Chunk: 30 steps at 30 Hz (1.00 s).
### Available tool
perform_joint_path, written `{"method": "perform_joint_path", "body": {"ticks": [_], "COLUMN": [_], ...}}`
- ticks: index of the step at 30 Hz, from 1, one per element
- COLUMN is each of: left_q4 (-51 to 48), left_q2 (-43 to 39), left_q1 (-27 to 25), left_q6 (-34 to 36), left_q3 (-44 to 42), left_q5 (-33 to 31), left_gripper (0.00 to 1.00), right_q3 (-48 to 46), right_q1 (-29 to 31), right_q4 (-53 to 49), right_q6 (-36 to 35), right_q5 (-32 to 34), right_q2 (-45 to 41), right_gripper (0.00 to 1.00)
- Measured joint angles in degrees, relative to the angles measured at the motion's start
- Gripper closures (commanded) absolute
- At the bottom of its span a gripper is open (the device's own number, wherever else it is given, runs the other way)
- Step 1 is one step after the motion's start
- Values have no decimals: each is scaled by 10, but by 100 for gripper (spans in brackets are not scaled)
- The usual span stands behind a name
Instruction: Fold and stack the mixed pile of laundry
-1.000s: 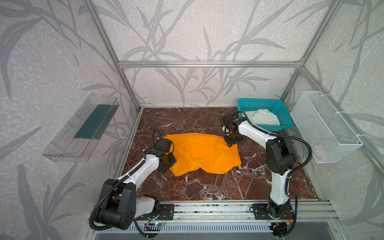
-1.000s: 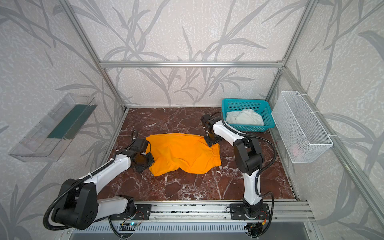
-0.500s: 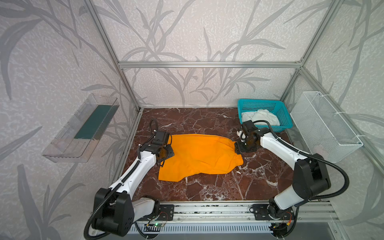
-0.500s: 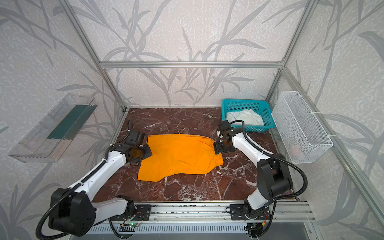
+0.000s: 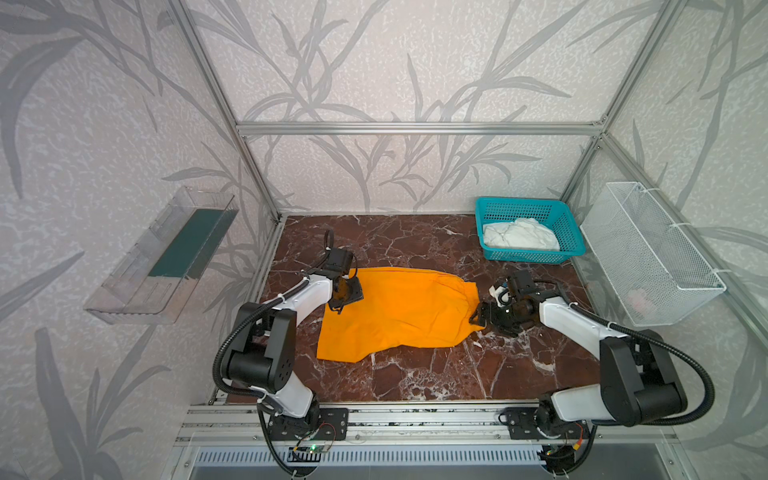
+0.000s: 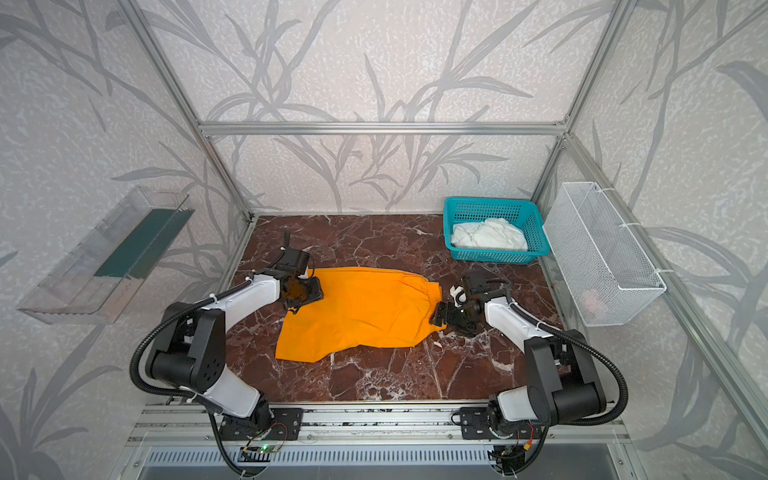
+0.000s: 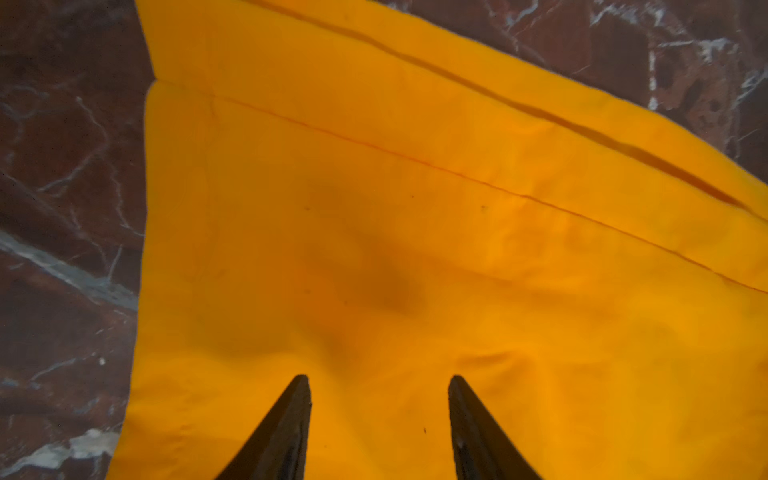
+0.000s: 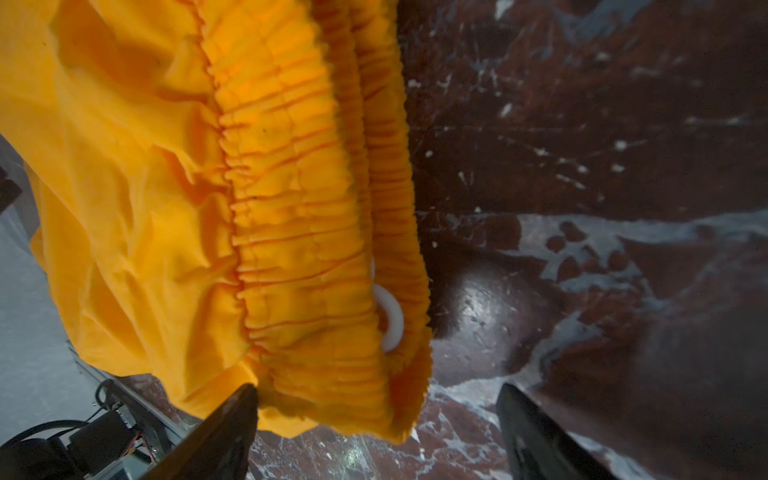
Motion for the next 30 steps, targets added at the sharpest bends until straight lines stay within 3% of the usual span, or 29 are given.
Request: {"method": "perform_joint_path", "body": {"ticks": [7, 12, 15, 20, 23, 30], "left_q4": [0, 0, 0, 0, 1, 0], "left_q2": [26, 33, 41, 48, 51, 55], "left_q1": [0, 0, 0, 0, 0, 0], "left_q6": [0, 0, 0, 0, 1, 14], "left_q3": [0, 0, 0, 5, 8, 10], "left_q5": [-11, -28, -40, -53, -58, -74], "left_gripper": [49, 49, 49, 50, 50, 50], "right_q3": [-2, 21, 37, 56, 66, 133], "right_q1": [-9, -9, -9, -9, -9, 9], "right_q4": [107, 130, 128, 126, 118, 31], "right_q6": [42, 44, 35, 19, 10, -53], "right_q5": [-58, -65, -55, -50, -52, -3], "right_q2": [62, 95, 111, 140, 148, 149], "right_gripper": [21, 30, 41, 74, 86, 94]}}
